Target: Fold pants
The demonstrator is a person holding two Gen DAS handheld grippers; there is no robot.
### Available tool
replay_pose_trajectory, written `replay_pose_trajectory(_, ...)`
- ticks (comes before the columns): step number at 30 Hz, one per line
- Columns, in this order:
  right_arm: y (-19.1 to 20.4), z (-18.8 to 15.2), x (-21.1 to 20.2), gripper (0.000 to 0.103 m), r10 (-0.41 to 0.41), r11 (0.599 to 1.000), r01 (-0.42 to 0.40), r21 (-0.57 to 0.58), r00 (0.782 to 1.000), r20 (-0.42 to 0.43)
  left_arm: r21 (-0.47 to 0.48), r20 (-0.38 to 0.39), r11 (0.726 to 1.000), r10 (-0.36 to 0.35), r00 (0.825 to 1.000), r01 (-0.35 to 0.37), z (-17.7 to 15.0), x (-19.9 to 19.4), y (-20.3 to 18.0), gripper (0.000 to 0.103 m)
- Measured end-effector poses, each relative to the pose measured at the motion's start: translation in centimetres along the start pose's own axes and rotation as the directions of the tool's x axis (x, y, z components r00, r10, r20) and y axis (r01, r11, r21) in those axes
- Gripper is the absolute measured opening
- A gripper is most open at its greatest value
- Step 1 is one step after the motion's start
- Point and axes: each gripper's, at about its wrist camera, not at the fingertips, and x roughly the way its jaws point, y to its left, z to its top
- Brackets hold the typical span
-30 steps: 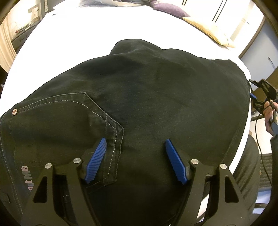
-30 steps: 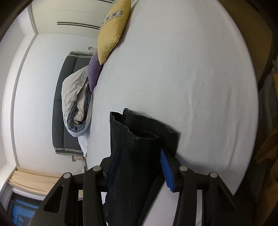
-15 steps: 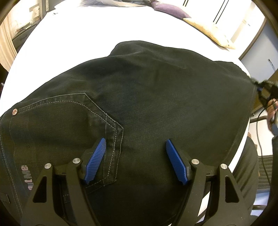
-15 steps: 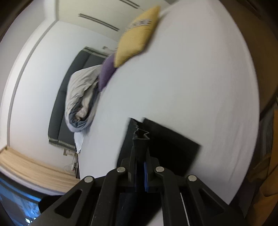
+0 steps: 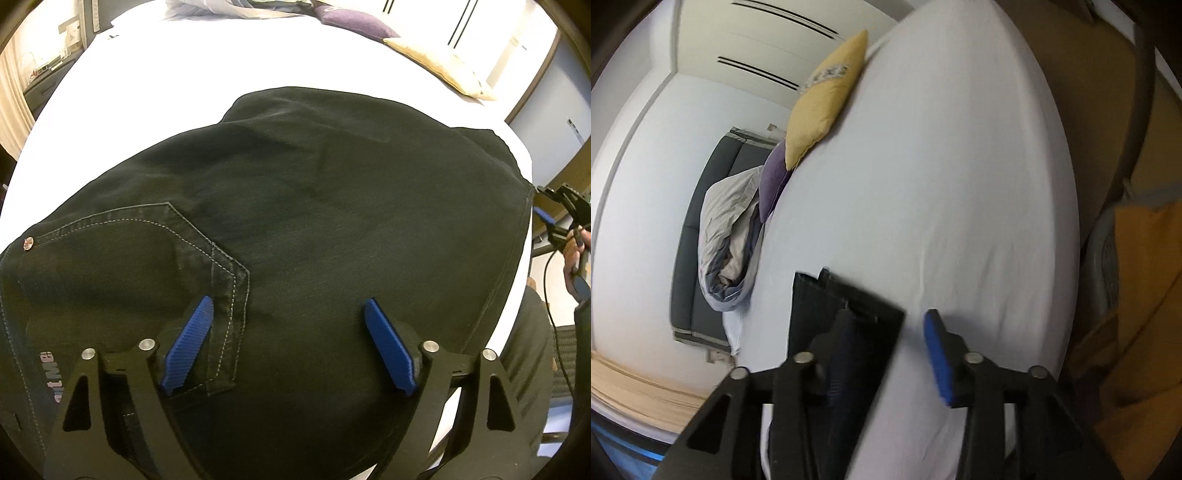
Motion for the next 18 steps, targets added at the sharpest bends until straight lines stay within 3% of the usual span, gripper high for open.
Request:
replay_pose_trajectory(9, 0.8, 0.1, 2.1, 0.058, 0.02, 1.0, -0.019, 0.008, 0.998, -0.062, -0.032, -0.003, 0.999, -0.015, 1.0, 0.015, 0.2, 0.0, 0.2, 0.088)
replay_pose_trajectory(12, 1.8, 0.5, 2.5, 0.056, 0.07, 0.998, -0.07, -0.001, 0.993, -0.099, -0.051, -0.002, 0.999, -0.017, 1.0, 0.017, 0.4, -0.3, 0.6, 0.089)
replay_pose_trajectory(14, 2.7, 0.4, 3.2, 0.048, 0.095, 0.995, -0.098, -0.019, 0.988, -0.125, -0.048, -0.001, 0.999, -0.015, 1.0, 0.015, 0.4, -0.4, 0.7, 0.089)
replay_pose_trajectory(15, 3.2, 0.2, 3.6, 0.038, 0.085, 0.995, -0.092, -0.041, 0.986, -0.14, -0.045, -0.001, 0.999, -0.013, 1.0, 0.013, 0.4, -0.3, 0.7, 0.089)
replay_pose_trajectory(16, 3.5, 0.0, 4.2, 0.021, 0.072, 0.995, -0.083, -0.063, 0.985, -0.156, -0.042, -0.001, 0.999, -0.013, 1.0, 0.012, 0.4, -0.4, 0.7, 0.089)
replay_pose_trajectory(18, 3.4, -0.2, 4.7, 0.007, 0.046, 0.995, -0.059, -0.075, 0.986, -0.158, -0.039, -0.003, 0.999, -0.011, 1.0, 0.011, 0.5, -0.3, 0.6, 0.089)
